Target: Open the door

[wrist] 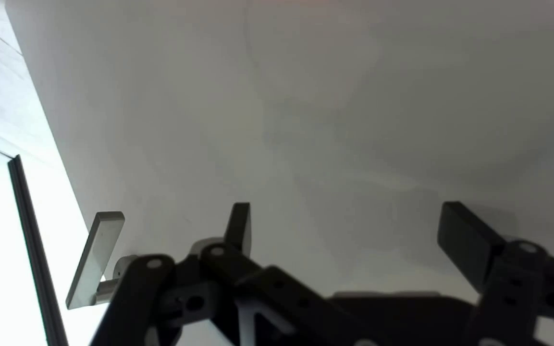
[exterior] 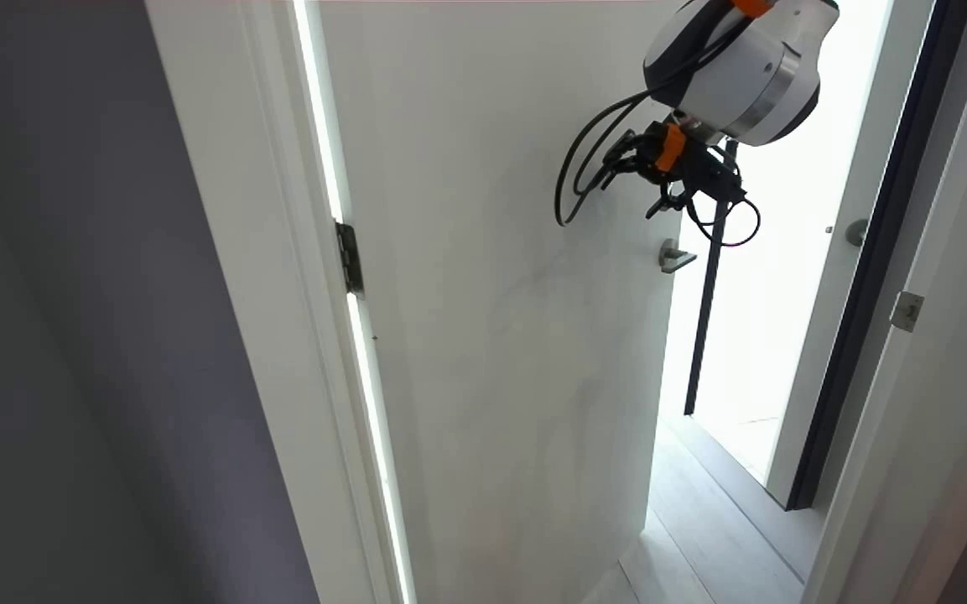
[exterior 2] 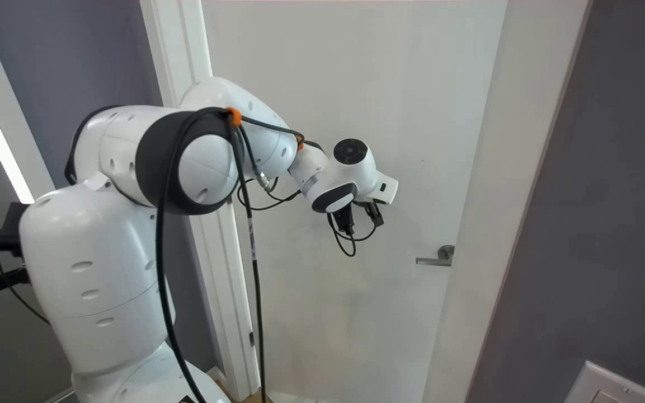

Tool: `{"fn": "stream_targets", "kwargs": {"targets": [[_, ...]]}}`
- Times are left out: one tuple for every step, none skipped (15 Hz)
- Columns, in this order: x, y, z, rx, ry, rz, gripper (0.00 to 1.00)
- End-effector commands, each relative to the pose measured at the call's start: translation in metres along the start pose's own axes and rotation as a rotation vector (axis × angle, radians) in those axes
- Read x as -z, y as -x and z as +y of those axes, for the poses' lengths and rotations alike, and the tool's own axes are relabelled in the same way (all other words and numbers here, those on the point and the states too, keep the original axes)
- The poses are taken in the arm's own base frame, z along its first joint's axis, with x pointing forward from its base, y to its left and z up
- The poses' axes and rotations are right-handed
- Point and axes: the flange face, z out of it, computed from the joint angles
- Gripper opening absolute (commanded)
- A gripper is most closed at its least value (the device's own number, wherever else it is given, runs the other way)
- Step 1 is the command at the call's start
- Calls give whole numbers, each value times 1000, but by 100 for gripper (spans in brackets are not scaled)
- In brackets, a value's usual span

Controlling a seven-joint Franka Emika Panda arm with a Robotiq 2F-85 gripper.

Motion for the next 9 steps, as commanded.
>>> {"fn": "stream_targets", "kwargs": {"targets": [[-10,-2,-6,17,-9,-16,100],[-8,-3,-1,19,6,-18,100],[-6,-2,2,21,15,-22,100],[-3,-2,8,28,39,-25,100],[0,-3,15,40,60,-30,100],[4,-4,21,52,79,-34,100],[11,-5,26,61,97,-44,100],[16,-6,31,69,117,-53,100],[25,-6,35,83,131,-74,100]]}}
